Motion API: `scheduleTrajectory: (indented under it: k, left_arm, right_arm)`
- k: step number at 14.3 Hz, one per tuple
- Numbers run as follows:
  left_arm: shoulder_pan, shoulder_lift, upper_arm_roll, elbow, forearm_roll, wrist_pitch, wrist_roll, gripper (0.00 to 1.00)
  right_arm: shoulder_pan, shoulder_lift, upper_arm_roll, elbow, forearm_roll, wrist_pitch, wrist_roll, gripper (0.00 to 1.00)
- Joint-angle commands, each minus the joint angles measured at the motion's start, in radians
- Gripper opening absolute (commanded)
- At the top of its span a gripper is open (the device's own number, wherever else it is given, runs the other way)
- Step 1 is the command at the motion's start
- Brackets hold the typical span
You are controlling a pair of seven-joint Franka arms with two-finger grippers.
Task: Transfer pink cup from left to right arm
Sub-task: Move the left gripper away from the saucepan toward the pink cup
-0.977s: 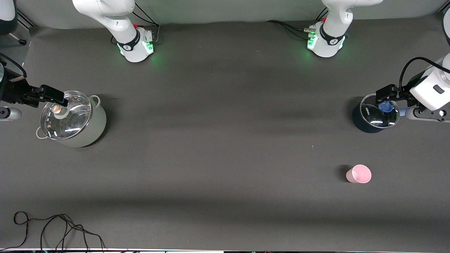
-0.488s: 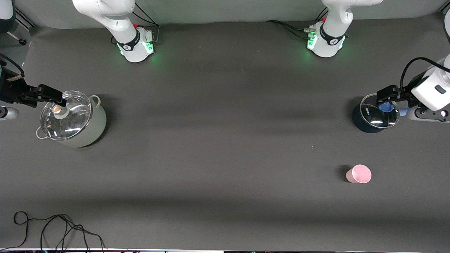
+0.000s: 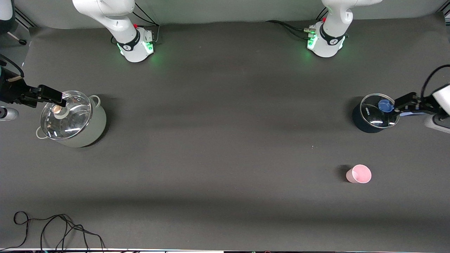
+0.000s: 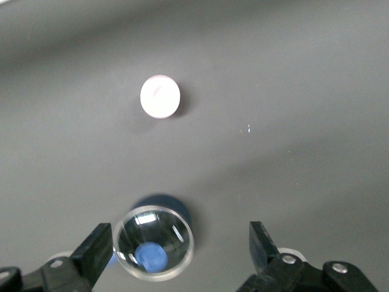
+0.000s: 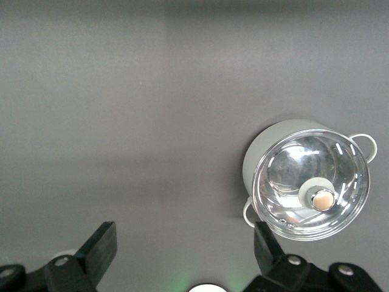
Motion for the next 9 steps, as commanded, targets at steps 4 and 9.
scheduleTrajectory:
  k: [4, 9]
  left_arm:
    - [0.167, 0.135, 0.001, 0.148, -0.182, 0.036, 0.54, 1.0]
    - [0.29, 0.29, 0.001, 0.217, -0.411, 0.064, 0.858, 1.0]
  right_arm:
    - [-0.004, 0.027, 0.002, 0.03, 0.018, -0.017, -0.006, 1.0]
    - [-0.008, 0.027, -0.001, 0.027, 0.011, -0.017, -0.04, 1.0]
